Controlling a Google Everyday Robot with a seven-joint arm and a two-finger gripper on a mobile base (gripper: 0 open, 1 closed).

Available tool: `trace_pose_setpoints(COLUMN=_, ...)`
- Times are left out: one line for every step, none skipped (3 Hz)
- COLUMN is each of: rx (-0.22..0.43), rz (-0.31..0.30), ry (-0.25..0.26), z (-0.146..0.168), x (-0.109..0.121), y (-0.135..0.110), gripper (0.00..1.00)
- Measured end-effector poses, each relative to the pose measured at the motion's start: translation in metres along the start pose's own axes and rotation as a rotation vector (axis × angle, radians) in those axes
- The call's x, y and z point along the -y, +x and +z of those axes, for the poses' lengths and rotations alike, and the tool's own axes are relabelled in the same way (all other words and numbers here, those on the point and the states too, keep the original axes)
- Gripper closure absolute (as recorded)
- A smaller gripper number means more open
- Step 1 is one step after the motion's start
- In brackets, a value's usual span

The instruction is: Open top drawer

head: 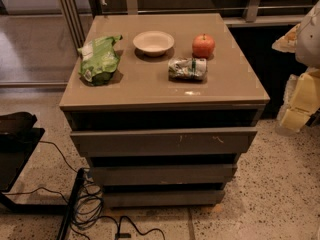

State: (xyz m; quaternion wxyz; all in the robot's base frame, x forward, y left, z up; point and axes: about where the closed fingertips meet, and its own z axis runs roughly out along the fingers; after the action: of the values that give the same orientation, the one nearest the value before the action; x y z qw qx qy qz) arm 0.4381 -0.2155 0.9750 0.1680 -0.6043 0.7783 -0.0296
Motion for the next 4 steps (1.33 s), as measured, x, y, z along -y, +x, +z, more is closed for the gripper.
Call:
trace_pose_setpoints(rx=0.07, rz=-0.026, ry=-0.006, z=0.016, x=-0.005, y=-0.001, gripper=0.0)
trace_pose_setpoints(rx=0.182, rz=-0.077, ry=-0.014, z=0.043, x=-0.014, y=-0.001, gripper=0.0)
trace_pose_setpoints(rx=0.261, rz=-0.119, ry=-0.033, z=0.08, x=-0.023, y=0.004, gripper=0.0)
trace_pose_setpoints(rx=0.251, rz=-0.085, ry=-0.074, z=0.137, x=-0.026, y=0.016, gripper=0.0)
